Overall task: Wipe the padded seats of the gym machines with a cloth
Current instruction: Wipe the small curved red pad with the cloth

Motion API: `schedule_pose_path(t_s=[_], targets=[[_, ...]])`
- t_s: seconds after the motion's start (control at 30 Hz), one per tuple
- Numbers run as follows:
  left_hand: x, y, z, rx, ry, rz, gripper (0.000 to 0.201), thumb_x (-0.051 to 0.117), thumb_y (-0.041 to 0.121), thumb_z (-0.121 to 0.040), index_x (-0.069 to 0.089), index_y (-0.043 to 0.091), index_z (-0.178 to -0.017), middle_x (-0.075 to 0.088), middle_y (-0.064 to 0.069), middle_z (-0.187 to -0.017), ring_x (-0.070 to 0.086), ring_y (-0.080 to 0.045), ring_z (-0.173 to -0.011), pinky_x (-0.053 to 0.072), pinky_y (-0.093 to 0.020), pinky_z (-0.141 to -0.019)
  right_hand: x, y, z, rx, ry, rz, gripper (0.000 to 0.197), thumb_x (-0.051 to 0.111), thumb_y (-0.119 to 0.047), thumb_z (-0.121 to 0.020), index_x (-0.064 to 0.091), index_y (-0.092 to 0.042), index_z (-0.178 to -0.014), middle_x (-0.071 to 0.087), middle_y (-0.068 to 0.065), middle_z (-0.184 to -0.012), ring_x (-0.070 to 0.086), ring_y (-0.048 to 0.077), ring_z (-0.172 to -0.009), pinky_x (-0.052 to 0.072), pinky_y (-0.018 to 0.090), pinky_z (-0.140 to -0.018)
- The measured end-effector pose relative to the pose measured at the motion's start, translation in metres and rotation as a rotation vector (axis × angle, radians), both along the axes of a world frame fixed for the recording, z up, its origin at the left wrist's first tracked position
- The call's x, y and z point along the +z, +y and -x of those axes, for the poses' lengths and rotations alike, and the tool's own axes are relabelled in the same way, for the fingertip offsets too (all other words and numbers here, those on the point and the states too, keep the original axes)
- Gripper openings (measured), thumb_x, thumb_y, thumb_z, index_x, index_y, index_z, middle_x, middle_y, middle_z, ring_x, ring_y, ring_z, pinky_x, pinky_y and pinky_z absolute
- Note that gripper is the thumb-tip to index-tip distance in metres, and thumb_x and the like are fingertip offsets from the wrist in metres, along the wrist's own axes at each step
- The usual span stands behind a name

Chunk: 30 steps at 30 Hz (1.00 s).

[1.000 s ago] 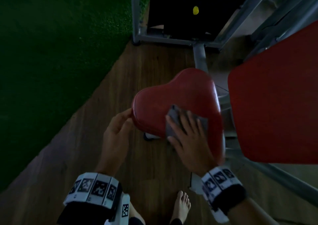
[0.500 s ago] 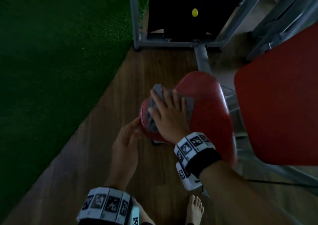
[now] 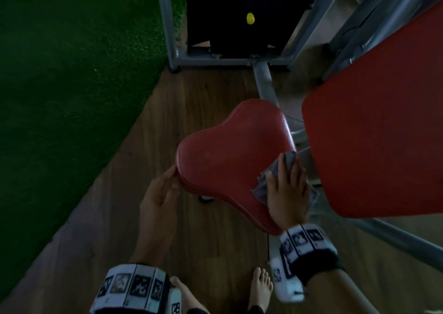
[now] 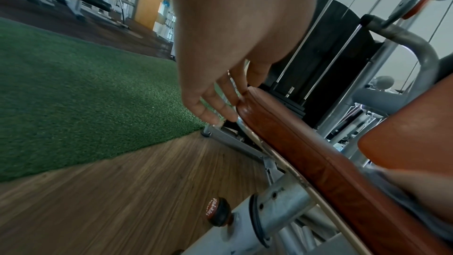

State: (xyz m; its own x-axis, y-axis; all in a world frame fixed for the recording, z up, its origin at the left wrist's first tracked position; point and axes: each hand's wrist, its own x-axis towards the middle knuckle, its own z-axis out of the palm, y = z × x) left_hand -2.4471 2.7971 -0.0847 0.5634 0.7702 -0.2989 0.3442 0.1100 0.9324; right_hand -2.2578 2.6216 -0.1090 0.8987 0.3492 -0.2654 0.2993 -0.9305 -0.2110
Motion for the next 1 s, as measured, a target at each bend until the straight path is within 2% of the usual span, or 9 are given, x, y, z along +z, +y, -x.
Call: schedule_pose_path(t_s=[0.1,0.23,0.33,0.43,0.53,0.63,0.73,0.87,1.0], targets=[[-0.006,-0.003,-0.001,-0.079,0.106,-0.124,0.036,0.051,0.019,-0.098,0.054,0.041,-0.126,0.06,0.017,-0.12,0.057,-0.007,-0.115,0.045,-0.022,-0.091,0.007,0.062,0.003,0.062,-0.013,-0.021,0.059,0.019,-0.054,-0.099,0.003,-0.036,-0.153,0.006,0.006,-0.162,0.002,0.033,-0.148,0.004,0.056,-0.117],[0.002,-0.007,0.001,-0.085,0.095,-0.171,0.037,0.054,0.015,-0.098,0.05,0.04,-0.125,0.052,0.031,-0.116,0.052,0.012,-0.109,0.04,-0.003,-0.085,0.019,0.137,0.038,0.462,0.02,-0.142,0.055,0.022,-0.052,-0.099,0.009,-0.04,-0.151,0.007,0.001,-0.162,-0.001,0.03,-0.148,0.001,0.056,-0.117],[0.007,-0.006,0.006,-0.039,0.025,-0.077,0.033,0.049,0.012,-0.1,0.054,0.035,-0.123,0.058,0.024,-0.118,0.056,0.01,-0.107,0.049,-0.019,-0.094,0.024,0.145,0.047,0.62,0.053,-0.186,0.053,0.026,-0.05,-0.1,0.011,-0.044,-0.15,0.006,-0.006,-0.162,-0.004,0.026,-0.149,0.0,0.056,-0.117],[0.012,-0.001,0.006,0.007,0.084,-0.121,0.03,0.047,0.024,-0.101,0.051,0.032,-0.129,0.055,0.013,-0.126,0.055,-0.003,-0.114,0.049,-0.036,-0.096,0.04,0.12,0.03,0.647,0.244,-0.539,0.054,0.037,-0.045,-0.101,0.016,-0.043,-0.151,0.002,-0.011,-0.162,-0.003,0.013,-0.149,0.002,0.045,-0.12],[0.032,0.001,-0.011,0.045,0.161,-0.375,0.031,0.052,0.025,-0.097,0.051,0.025,-0.128,0.046,0.009,-0.125,0.046,-0.01,-0.118,0.04,-0.022,-0.091,0.042,0.067,0.001,0.428,0.217,-0.785,0.051,0.046,-0.041,-0.099,0.032,-0.035,-0.148,0.019,-0.012,-0.159,0.013,0.003,-0.146,0.017,0.036,-0.119],[0.049,-0.008,-0.048,-0.066,0.247,-0.591,0.042,0.055,0.032,-0.093,0.049,0.023,-0.133,0.04,-0.003,-0.142,0.042,-0.022,-0.128,0.041,-0.033,-0.103,0.017,-0.001,-0.02,0.177,0.148,-0.595,0.057,0.04,-0.059,-0.093,0.034,-0.038,-0.146,0.019,-0.012,-0.159,0.012,0.006,-0.147,0.021,0.047,-0.118],[0.044,-0.026,-0.089,-0.309,0.455,-0.691,0.056,0.043,0.052,-0.095,0.034,0.03,-0.147,0.014,-0.004,-0.16,0.016,-0.026,-0.146,0.016,-0.045,-0.117,-0.004,-0.042,-0.016,0.122,0.165,-0.42,0.072,0.029,-0.063,-0.087,0.016,-0.034,-0.152,-0.001,-0.01,-0.162,-0.004,0.01,-0.148,0.011,0.052,-0.119],[0.015,-0.028,-0.116,-0.489,0.721,-0.818,0.067,0.025,0.06,-0.097,0.01,0.028,-0.154,-0.005,-0.009,-0.162,-0.009,-0.034,-0.148,-0.002,-0.059,-0.116,-0.011,-0.045,-0.009,0.183,0.154,-0.205,0.075,0.003,-0.068,-0.081,-0.012,-0.037,-0.149,-0.025,-0.008,-0.157,-0.024,0.008,-0.141,-0.001,0.046,-0.118],[0.001,-0.018,-0.107,-0.492,0.769,-0.877,0.065,0.014,0.064,-0.096,0.001,0.036,-0.153,-0.007,-0.006,-0.162,-0.009,-0.033,-0.148,0.001,-0.063,-0.114,-0.009,-0.046,-0.011,0.202,0.193,-0.169,0.078,-0.001,-0.07,-0.08,-0.016,-0.037,-0.149,-0.029,-0.009,-0.156,-0.027,0.01,-0.142,-0.005,0.046,-0.118]])
